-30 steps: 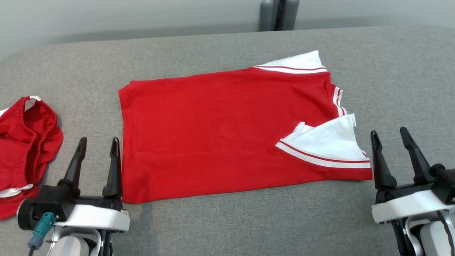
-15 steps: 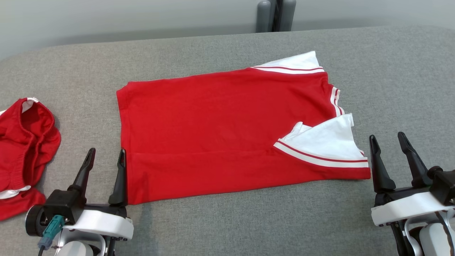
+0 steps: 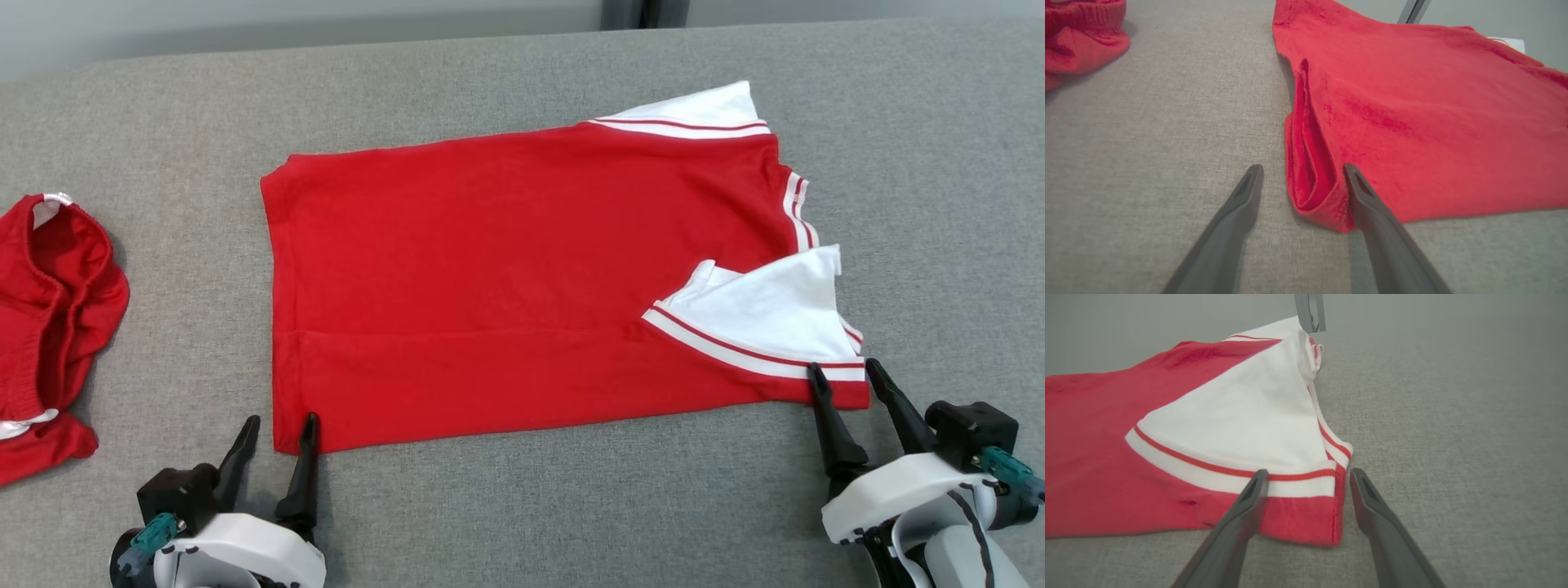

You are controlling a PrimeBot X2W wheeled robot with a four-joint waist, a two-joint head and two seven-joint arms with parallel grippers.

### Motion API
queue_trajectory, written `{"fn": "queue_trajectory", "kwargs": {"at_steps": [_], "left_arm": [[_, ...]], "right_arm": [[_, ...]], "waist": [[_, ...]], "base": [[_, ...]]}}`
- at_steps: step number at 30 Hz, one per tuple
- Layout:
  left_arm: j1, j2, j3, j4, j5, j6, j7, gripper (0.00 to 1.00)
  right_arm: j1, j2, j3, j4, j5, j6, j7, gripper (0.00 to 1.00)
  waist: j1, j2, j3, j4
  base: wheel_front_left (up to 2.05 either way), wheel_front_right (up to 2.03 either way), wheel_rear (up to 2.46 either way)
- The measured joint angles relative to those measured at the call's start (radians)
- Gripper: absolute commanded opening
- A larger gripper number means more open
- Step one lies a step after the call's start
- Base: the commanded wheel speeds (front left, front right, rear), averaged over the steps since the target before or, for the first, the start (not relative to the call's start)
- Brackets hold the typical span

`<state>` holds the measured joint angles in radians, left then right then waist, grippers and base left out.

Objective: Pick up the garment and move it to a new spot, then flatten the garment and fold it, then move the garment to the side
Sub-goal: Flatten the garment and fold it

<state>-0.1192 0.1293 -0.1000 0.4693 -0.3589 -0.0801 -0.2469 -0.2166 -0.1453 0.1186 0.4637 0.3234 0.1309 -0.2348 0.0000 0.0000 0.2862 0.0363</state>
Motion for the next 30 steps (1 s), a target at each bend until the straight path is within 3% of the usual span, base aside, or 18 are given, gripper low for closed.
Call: {"fn": "queue_trajectory", "kwargs": {"at_steps": [3,4,5,6,7,8,9,18,24,30], "left_arm": [[-0.019,-0.001,-0.001,0.034,-0.016,-0.009,0.0,1.0],[-0.03,-0.002,0.0,0.046,-0.024,-0.016,0.0,0.86],[-0.04,-0.006,0.005,0.055,-0.041,-0.02,-0.001,0.45],[-0.05,-0.007,0.005,0.066,-0.051,-0.023,-0.002,0.29],[-0.058,-0.004,0.004,0.076,-0.056,-0.025,-0.001,0.0],[-0.066,-0.002,0.002,0.086,-0.066,-0.03,0.0,0.0],[-0.074,0.002,-0.002,0.095,-0.072,-0.035,0.007,0.0],[-0.077,0.024,-0.018,0.07,-0.151,-0.051,0.059,0.0],[0.022,0.092,-0.033,-0.085,-0.18,-0.05,0.151,0.0],[0.164,0.134,-0.024,-0.277,-0.19,0.001,0.252,0.0]], "right_arm": [[-0.015,-0.001,0.013,0.025,0.006,0.0,0.001,1.0],[-0.024,-0.001,0.018,0.037,0.014,0.0,0.001,1.0],[-0.033,-0.001,0.023,0.047,0.022,0.0,0.005,1.0],[-0.043,-0.001,0.027,0.058,0.026,0.0,0.005,0.73],[-0.052,-0.002,0.032,0.066,0.033,0.0,0.005,0.46],[-0.061,-0.002,0.039,0.073,0.04,0.0,0.005,0.28],[-0.067,-0.001,0.045,0.078,0.043,0.0,0.004,0.0],[-0.044,0.003,0.048,0.035,0.107,0.001,-0.013,0.0],[0.127,0.024,0.012,-0.112,0.109,0.001,-0.021,0.0],[0.286,0.049,-0.031,-0.252,0.084,0.001,0.027,0.0]], "waist": [[0.0,0.0,0.007,0.001],[0.0,0.0,0.011,0.001],[0.0,0.0,0.014,0.001],[0.0,0.0,0.017,0.0],[0.0,0.0001,0.02,-0.001],[0.0,0.0,0.022,-0.002],[0.0,0.0,0.024,-0.003],[0.0,0.0,0.023,-0.002],[0.0,0.0,0.007,0.009],[0.0,0.0,-0.011,0.001]], "base": [[0.0,0.0,0.0],[0.0,0.0,0.0],[0.0,0.0,0.0],[0.0,0.0,0.0],[0.0,0.0,0.0],[0.0,0.0,0.0],[0.0,0.0,0.0],[0.0,0.0,0.0],[0.0,0.0,0.0],[0.0,0.0,0.0]]}}
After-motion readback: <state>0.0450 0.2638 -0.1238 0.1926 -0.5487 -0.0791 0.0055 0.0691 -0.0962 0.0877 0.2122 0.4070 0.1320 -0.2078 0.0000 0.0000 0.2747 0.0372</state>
